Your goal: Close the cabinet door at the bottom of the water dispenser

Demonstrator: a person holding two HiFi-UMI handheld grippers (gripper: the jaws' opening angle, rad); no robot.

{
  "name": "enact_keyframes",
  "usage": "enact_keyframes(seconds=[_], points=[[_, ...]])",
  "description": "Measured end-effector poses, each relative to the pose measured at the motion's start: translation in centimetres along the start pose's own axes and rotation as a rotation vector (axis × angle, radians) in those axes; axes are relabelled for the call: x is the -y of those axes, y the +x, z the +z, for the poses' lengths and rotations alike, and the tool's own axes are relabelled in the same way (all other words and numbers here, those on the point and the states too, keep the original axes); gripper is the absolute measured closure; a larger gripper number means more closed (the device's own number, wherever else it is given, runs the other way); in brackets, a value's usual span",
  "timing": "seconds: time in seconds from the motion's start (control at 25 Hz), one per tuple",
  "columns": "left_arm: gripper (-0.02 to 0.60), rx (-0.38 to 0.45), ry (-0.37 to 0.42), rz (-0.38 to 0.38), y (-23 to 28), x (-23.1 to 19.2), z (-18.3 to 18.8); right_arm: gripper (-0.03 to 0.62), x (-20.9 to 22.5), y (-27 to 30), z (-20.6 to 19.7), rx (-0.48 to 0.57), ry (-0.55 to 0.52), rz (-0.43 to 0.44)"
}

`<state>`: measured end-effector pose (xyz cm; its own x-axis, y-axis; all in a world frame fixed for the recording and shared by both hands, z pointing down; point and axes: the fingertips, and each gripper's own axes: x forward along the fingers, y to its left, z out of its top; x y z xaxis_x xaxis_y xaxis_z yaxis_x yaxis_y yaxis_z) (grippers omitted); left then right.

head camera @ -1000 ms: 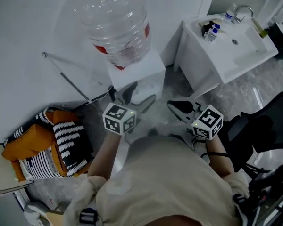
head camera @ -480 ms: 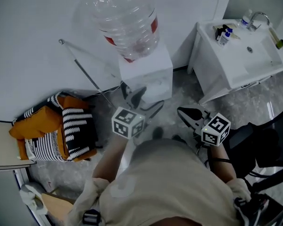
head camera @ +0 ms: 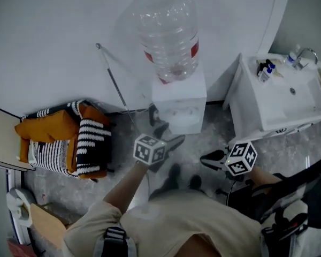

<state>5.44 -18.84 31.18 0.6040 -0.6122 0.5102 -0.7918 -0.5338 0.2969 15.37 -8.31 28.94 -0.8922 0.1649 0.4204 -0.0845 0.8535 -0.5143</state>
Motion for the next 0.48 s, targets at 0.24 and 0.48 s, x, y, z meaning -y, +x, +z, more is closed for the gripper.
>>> enact_keyframes(seconds=[0.24,0.48], points=[[0.219,0.146,-0.078,-0.055,0.9,-1.4,4.8,0.594,3.5,4.4,3.3,-0.024,-0.153,-0.049],[0.219,0.184,-0.091,0.01,-5.1,-4.9,1.7,0.594,4.3,7.5,9.5,0.234,-0.136,-0.175]])
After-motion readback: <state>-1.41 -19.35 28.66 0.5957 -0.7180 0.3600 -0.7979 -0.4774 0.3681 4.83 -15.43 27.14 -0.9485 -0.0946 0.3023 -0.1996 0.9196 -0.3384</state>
